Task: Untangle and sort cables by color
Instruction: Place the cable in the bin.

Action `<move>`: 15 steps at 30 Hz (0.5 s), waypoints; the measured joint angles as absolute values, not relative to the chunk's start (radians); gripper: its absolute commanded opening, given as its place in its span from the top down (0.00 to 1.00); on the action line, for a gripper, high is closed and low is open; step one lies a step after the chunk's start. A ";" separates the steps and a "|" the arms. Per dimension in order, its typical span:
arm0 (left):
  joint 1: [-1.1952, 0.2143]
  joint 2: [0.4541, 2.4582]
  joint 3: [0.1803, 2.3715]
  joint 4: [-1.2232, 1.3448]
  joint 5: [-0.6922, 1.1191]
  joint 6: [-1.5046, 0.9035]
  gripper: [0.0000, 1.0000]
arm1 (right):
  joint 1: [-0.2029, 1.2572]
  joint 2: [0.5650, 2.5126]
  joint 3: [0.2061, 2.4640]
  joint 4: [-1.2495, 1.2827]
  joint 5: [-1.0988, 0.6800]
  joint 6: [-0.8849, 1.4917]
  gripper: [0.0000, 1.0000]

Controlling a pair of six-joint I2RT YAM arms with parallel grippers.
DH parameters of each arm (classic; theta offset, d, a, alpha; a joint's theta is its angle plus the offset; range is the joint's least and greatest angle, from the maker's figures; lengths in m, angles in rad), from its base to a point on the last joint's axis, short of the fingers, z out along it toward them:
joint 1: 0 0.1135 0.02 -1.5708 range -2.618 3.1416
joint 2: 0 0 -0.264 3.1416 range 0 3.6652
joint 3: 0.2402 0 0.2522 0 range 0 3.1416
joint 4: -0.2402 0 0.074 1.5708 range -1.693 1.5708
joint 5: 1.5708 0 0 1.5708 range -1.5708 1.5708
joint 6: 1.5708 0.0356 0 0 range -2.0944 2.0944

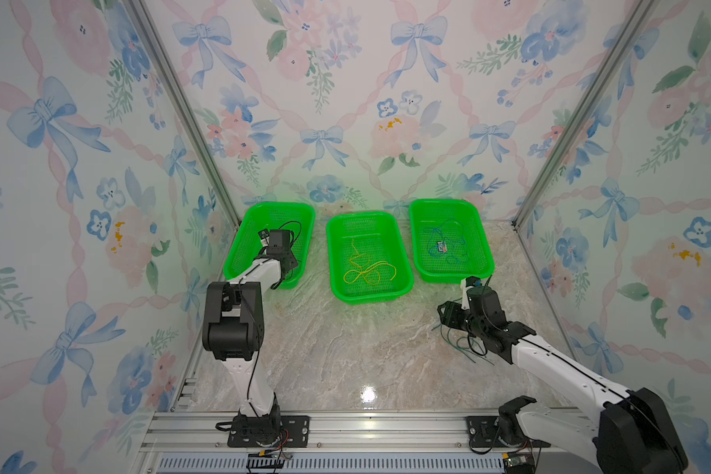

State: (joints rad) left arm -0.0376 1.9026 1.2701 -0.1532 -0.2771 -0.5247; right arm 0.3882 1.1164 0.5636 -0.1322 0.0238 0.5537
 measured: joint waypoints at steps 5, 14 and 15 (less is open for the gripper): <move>-0.072 1.934 1.282 -0.155 -0.215 -0.527 0.45 | 0.373 1.103 0.564 -0.172 0.025 0.554 0.39; -0.099 1.963 1.282 -0.156 -0.065 -0.525 0.49 | 0.340 1.097 0.569 -0.229 0.028 0.558 0.40; -0.108 1.961 1.279 -0.154 -0.053 -0.524 0.49 | 0.338 1.097 0.570 -0.229 0.028 0.558 0.40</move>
